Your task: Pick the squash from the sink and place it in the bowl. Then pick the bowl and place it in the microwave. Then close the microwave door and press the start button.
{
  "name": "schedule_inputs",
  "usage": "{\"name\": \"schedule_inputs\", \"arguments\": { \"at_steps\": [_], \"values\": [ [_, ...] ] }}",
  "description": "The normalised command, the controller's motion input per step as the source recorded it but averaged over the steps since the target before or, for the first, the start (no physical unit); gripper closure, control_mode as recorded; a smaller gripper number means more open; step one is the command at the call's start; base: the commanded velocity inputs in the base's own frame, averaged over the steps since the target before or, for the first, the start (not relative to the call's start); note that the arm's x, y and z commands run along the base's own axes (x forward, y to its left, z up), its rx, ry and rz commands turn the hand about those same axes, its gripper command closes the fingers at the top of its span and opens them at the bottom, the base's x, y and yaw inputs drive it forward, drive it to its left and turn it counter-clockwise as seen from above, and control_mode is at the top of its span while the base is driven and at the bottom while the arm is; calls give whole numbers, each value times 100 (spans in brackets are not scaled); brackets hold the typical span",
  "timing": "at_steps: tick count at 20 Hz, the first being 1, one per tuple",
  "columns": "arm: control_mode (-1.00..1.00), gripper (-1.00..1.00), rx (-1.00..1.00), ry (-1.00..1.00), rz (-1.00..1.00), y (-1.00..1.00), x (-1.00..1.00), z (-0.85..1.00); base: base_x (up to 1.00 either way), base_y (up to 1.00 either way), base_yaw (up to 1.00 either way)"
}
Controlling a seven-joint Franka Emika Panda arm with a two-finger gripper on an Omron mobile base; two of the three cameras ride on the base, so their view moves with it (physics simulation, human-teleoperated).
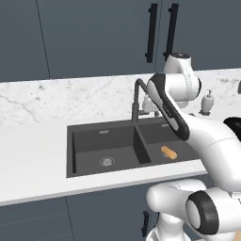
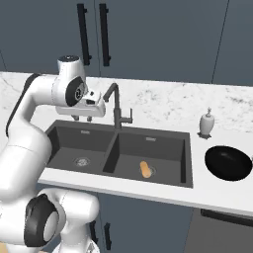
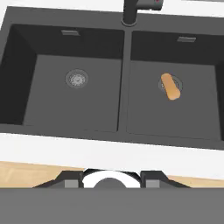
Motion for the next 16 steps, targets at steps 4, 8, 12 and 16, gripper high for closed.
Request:
{"name": "schedule_inputs", "arguments": {
  "at_steps": [4, 8, 12, 16],
  "values": [
    [-100, -100, -6, 3, -5, -29, -4, -25, 0, 0, 0],
    [-100, -100, 15, 18, -4, -100, 16, -54, 0, 0, 0],
    [-100, -100, 23, 19, 0, -100, 34, -63, 0, 0, 0],
    [-100, -100, 16, 21, 0, -91, 79, -77, 0, 0, 0]
  ]
}}
